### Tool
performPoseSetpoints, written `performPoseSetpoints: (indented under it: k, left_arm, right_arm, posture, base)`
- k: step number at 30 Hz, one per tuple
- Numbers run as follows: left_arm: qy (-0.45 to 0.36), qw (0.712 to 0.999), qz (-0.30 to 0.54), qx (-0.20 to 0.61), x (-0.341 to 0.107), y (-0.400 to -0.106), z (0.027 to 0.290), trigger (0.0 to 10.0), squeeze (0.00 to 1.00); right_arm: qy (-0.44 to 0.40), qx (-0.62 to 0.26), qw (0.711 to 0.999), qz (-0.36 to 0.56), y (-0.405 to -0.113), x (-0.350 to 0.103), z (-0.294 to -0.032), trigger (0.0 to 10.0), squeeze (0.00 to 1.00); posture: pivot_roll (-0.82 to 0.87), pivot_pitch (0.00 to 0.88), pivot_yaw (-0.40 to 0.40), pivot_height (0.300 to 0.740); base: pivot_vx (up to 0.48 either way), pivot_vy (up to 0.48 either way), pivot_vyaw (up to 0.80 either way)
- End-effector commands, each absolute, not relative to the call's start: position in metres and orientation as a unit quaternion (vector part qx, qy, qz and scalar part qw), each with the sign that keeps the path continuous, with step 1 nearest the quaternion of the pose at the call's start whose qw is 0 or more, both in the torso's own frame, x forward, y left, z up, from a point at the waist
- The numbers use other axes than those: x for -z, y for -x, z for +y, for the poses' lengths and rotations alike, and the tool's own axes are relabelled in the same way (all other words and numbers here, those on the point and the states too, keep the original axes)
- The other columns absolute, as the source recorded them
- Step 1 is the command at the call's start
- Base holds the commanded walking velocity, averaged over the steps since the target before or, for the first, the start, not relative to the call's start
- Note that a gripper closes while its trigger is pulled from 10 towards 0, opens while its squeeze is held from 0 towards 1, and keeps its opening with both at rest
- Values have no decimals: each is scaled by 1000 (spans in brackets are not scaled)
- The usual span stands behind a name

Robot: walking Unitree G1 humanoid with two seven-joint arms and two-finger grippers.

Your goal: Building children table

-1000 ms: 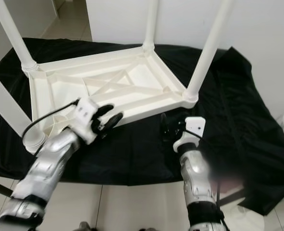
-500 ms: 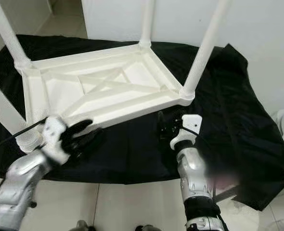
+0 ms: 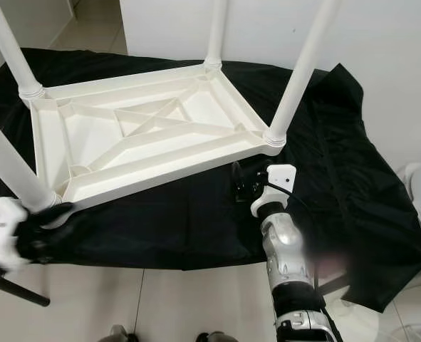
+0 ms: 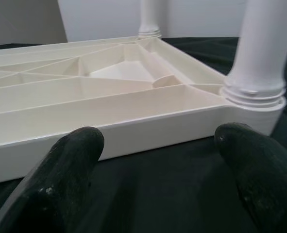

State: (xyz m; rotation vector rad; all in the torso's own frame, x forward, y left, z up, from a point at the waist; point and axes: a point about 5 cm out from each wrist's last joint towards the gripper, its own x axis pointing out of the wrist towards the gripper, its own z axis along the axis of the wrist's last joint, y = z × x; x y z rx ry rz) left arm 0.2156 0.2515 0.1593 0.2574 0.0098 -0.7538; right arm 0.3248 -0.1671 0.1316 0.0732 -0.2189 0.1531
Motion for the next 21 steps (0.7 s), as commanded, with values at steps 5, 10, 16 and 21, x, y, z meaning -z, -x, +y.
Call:
performPoseSetpoints:
  k: [5, 10, 16, 21]
  left_arm:
    - [-151, 920, 3, 361, -177, -199, 275, 10000, 0]
    - [-164, 924, 18, 344, -183, -194, 288, 10000, 0]
    - [-187, 936, 27, 297, -192, -197, 311, 10000, 0]
    - [-189, 945, 25, 265, -195, -209, 320, 10000, 0]
  right_arm:
    - [-35, -81, 990, -108, -326, -130, -166, 10000, 0]
    - [-35, -83, 990, -107, -326, -129, -166, 10000, 0]
    - [-36, -85, 990, -103, -326, -126, -165, 10000, 0]
    - [-36, -84, 990, -103, -327, -125, -165, 10000, 0]
  posture:
    - [117, 109, -85, 740]
    - [121, 113, -88, 740]
    - [119, 117, -91, 740]
    - [113, 116, -91, 740]
  base:
    - [0, 0, 0]
    - [0, 0, 0]
    - [0, 0, 0]
    - [0, 0, 0]
